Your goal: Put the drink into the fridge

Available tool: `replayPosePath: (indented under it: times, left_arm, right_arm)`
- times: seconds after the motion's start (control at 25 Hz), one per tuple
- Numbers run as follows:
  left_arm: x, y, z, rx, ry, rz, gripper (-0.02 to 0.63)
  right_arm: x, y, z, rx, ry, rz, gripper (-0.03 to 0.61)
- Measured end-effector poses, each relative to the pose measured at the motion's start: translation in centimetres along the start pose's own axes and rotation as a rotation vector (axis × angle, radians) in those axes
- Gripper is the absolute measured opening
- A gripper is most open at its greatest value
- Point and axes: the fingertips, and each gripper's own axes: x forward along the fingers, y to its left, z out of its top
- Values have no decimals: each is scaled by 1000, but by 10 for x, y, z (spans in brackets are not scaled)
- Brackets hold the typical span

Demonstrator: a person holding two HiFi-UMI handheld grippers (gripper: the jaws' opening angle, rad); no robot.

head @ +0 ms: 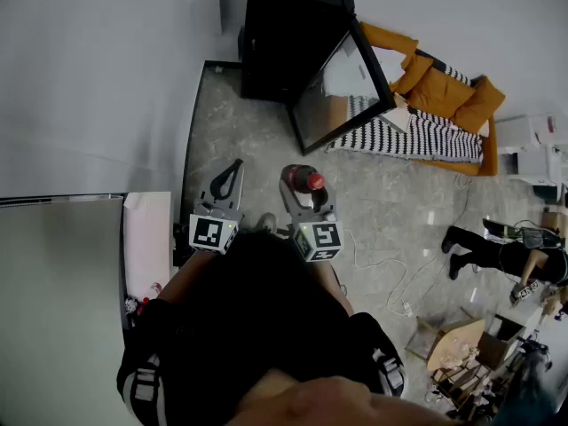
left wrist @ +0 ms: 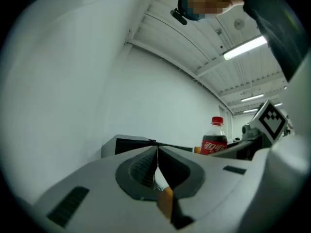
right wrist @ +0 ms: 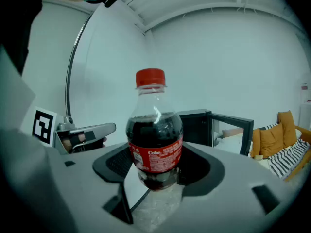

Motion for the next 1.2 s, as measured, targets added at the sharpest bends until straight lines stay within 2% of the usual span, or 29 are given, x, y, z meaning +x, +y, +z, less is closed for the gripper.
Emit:
replayPosePath:
  times: [0.68, 0.96, 1.12, 1.2]
  left_arm:
    - [-14, 5, 1, -9, -6, 3, 5]
    - [-25, 22, 2, -10, -19, 10, 5]
    - [-33, 37, -6, -44, 21, 2, 5]
    - [-37, 46, -6, -47, 13, 1, 5]
  right_arm:
    - [-4, 15, -1, 0, -13, 7, 295]
    - [4, 30, -3, 8, -23, 12, 295]
    - [12, 41, -1, 4, -22, 3, 295]
    - [16, 48, -2, 2, -17, -3, 295]
